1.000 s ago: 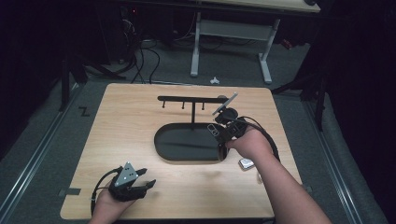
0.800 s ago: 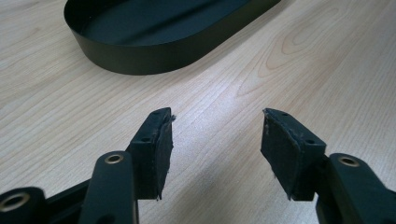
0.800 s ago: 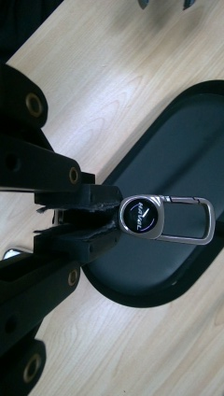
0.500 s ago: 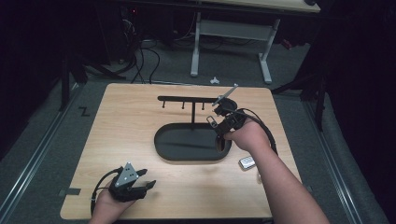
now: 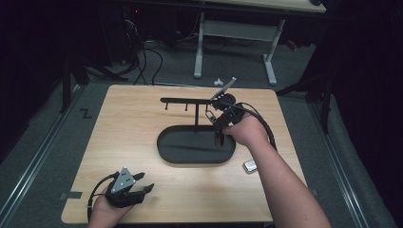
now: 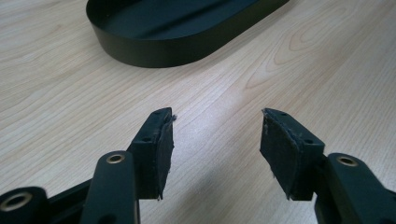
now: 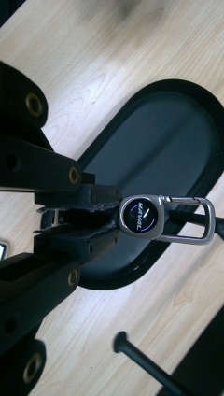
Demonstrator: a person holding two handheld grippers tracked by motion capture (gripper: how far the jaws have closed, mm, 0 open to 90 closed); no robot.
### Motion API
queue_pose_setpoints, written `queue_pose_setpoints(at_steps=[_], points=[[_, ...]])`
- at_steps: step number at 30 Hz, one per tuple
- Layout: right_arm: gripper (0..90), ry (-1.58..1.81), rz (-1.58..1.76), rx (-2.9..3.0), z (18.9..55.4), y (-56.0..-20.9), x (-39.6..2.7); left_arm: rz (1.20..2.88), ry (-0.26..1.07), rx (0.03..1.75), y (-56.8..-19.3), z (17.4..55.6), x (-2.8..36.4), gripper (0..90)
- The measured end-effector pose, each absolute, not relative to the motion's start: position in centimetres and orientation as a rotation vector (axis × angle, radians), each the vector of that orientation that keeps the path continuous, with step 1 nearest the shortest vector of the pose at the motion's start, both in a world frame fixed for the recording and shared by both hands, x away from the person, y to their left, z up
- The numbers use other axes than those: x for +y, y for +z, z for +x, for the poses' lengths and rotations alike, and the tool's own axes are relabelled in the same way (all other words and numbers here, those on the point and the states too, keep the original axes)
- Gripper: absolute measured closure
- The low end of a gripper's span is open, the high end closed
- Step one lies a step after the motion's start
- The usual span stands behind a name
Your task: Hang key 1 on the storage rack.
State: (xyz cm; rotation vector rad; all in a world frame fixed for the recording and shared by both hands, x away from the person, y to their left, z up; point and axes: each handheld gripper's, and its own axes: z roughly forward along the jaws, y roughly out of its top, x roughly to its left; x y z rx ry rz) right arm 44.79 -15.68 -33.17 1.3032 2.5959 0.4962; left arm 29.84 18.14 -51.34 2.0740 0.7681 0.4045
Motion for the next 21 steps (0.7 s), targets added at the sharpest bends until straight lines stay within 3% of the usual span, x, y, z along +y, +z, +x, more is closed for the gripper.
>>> queue_pose_setpoints(at_steps=[21], points=[[80.3, 0.466, 1.302, 2.554, 46.7, -33.9, -14.5, 2.065, 0.431, 0.807, -51.4, 28.7, 19.6, 44.6]])
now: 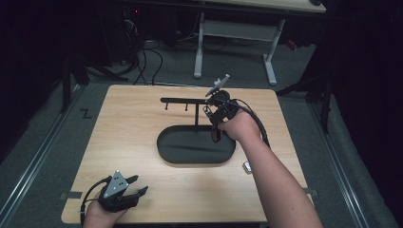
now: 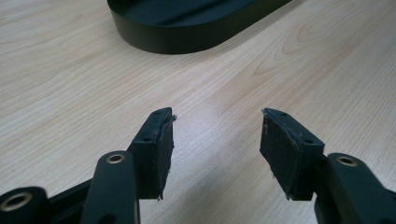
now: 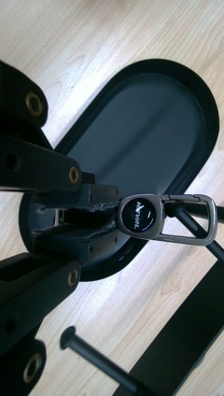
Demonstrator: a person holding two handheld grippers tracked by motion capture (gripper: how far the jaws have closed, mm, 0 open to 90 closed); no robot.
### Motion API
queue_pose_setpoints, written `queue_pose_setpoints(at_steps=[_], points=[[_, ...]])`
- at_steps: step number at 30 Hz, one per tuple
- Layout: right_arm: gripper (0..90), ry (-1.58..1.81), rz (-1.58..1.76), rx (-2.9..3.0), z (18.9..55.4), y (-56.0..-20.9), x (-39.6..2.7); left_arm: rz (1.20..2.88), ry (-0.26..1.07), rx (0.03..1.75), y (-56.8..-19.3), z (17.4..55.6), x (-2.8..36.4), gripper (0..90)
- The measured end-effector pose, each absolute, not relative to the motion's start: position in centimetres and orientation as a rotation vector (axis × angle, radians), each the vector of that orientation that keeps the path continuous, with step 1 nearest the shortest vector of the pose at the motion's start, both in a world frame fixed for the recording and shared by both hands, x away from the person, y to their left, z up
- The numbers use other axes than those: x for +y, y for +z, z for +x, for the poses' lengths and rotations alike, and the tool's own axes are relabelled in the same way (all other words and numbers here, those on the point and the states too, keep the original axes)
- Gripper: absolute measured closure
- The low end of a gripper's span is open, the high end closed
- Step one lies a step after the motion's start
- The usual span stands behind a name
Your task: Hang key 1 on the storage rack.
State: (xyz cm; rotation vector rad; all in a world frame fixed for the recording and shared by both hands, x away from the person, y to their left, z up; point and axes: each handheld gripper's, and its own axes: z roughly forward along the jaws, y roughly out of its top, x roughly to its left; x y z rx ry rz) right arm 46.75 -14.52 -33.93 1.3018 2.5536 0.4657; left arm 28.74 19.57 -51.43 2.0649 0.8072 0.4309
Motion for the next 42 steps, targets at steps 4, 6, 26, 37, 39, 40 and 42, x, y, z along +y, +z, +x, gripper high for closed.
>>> queue_pose_setpoints(at_steps=[4, 6, 26, 37, 39, 40, 42], points=[[80.3, 0.474, 1.32, 2.539, 47.1, -34.4, -14.5, 2.071, 0.431, 0.808, -51.5, 28.6, 19.6, 44.6], [80.2, 0.481, 1.323, 2.532, 47.3, -34.7, -14.4, 2.071, 0.43, 0.811, -51.5, 28.6, 19.6, 44.6], [76.9, 0.544, 1.364, 2.501, 48.1, -36.1, -14.2, 2.069, 0.417, 0.826, -51.8, 28.7, 19.8, 44.5], [65.5, 0.632, 1.349, 2.484, 45.3, -35.8, -16.0, 2.06, 0.425, 0.832, -51.7, 29.1, 19.5, 42.6], [64.3, 0.651, 1.349, 2.48, 44.5, -35.8, -16.5, 2.053, 0.428, 0.839, -51.7, 29.1, 19.5, 41.8], [63.5, 0.673, 1.348, 2.476, 44.0, -35.8, -16.8, 2.053, 0.427, 0.84, -51.7, 29.2, 19.5, 41.6], [61.5, 0.686, 1.342, 2.479, 43.3, -35.9, -17.3, 2.052, 0.426, 0.85, -51.8, 29.3, 19.4, 41.0]])
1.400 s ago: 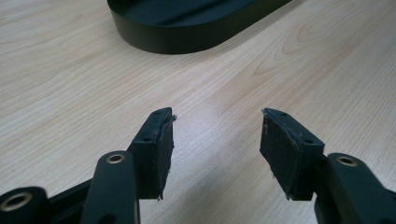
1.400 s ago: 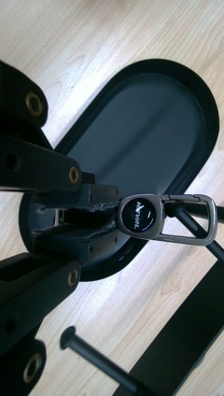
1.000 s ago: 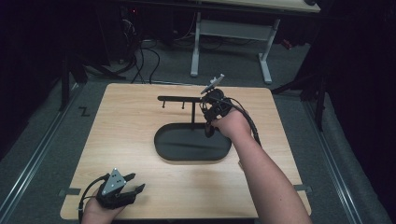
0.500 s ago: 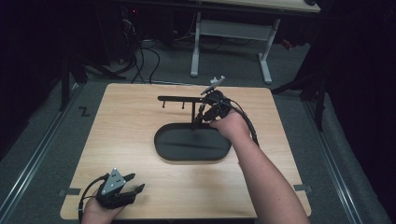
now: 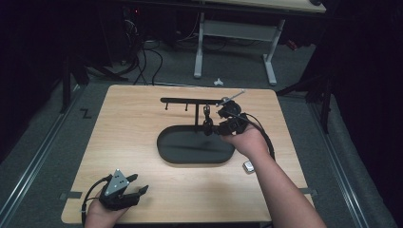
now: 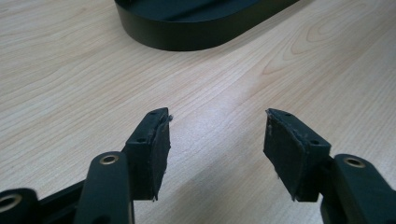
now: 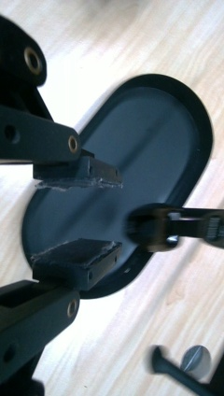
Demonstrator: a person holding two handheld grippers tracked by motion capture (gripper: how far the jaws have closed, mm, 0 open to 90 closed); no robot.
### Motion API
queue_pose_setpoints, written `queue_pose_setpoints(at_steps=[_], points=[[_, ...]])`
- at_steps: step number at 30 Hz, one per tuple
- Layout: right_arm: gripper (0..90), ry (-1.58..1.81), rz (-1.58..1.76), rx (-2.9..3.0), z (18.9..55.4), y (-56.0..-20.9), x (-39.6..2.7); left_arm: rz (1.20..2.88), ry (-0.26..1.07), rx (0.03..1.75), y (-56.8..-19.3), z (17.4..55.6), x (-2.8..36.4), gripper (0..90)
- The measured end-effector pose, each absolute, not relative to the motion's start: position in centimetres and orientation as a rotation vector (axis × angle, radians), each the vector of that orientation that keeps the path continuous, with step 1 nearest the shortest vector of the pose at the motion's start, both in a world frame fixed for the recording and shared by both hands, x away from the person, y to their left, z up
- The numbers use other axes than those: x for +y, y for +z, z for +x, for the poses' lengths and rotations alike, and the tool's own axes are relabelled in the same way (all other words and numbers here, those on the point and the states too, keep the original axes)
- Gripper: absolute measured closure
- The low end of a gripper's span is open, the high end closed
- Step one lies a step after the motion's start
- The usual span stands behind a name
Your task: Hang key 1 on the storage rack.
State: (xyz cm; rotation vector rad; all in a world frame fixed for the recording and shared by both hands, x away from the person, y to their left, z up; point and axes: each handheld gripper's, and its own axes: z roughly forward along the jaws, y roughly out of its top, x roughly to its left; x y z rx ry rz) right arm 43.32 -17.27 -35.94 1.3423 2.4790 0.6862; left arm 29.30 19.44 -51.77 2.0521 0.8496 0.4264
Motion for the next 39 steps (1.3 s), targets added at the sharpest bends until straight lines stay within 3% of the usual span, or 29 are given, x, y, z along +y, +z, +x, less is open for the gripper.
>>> queue_pose_setpoints(at_steps=[21, 30, 39], points=[[48.0, 0.782, 1.446, 2.368, 37.9, -42.2, -24.2, 2.046, 0.406, 0.873, -51.7, 29.5, 19.4, 40.3], [48.2, 0.737, 1.516, 2.305, 36.5, -45.6, -27.3, 2.053, 0.407, 0.87, -51.8, 29.5, 19.3, 40.6], [54.9, 0.696, 1.612, 2.247, 36.8, -47.0, -30.5, 2.064, 0.401, 0.868, -51.9, 29.5, 19.2, 41.3]])
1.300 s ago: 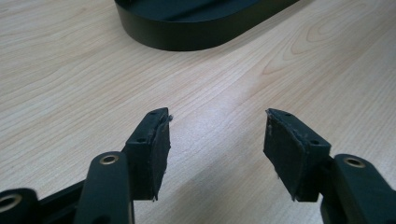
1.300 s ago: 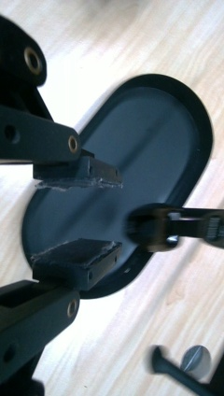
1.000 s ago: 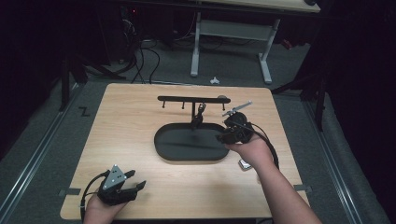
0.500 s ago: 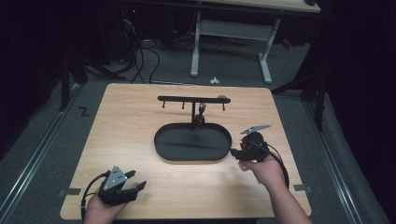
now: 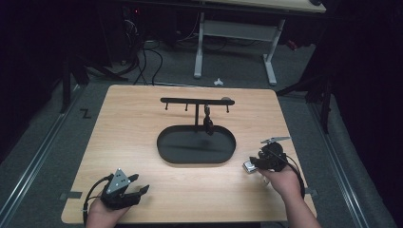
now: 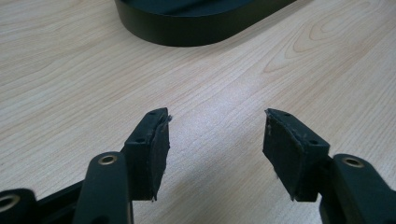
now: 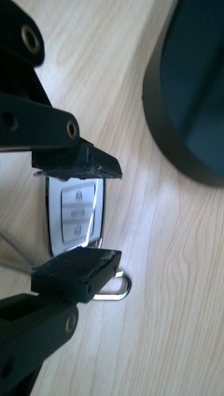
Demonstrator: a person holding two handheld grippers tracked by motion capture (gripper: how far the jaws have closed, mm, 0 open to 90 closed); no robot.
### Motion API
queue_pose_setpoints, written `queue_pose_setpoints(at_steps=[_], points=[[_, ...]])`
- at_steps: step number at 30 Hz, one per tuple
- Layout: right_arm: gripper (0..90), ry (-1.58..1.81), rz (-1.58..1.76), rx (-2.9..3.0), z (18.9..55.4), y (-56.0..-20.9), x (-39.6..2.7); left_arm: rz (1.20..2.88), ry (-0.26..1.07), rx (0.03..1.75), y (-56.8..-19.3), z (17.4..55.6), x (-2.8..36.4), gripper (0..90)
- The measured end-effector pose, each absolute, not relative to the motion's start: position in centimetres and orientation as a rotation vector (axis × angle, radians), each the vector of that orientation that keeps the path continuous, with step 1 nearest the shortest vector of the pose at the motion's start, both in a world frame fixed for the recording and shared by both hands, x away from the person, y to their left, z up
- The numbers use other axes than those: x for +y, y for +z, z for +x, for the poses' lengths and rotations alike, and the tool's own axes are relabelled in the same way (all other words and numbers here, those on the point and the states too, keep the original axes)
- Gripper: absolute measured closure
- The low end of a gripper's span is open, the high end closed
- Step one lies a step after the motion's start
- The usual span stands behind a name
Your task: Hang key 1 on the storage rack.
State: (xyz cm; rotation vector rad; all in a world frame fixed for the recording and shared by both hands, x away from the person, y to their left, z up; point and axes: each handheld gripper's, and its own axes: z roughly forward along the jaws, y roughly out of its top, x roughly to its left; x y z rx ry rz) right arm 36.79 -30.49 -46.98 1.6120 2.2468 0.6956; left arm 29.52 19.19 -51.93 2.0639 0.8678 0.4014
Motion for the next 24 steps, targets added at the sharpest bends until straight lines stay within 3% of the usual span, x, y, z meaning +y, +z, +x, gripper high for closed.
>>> queue_pose_setpoints(at_steps=[3, 8, 16, 24], points=[[69.8, 0.652, 1.649, 2.262, 37.5, -47.3, -31.2, 2.071, 0.4, 0.867, -52.0, 29.6, 19.1, 41.5], [78.1, 0.633, 1.687, 2.234, 39.0, -47.9, -31.5, 2.077, 0.402, 0.86, -52.0, 29.5, 19.1, 41.6], [80.8, 0.561, 1.726, 2.233, 39.9, -49.2, -31.5, 2.085, 0.403, 0.857, -52.1, 29.5, 19.1, 41.9], [80.1, 0.6, 1.708, 2.295, 38.1, -49.9, -31.2, 2.086, 0.404, 0.86, -52.1, 29.4, 19.2, 41.9]])
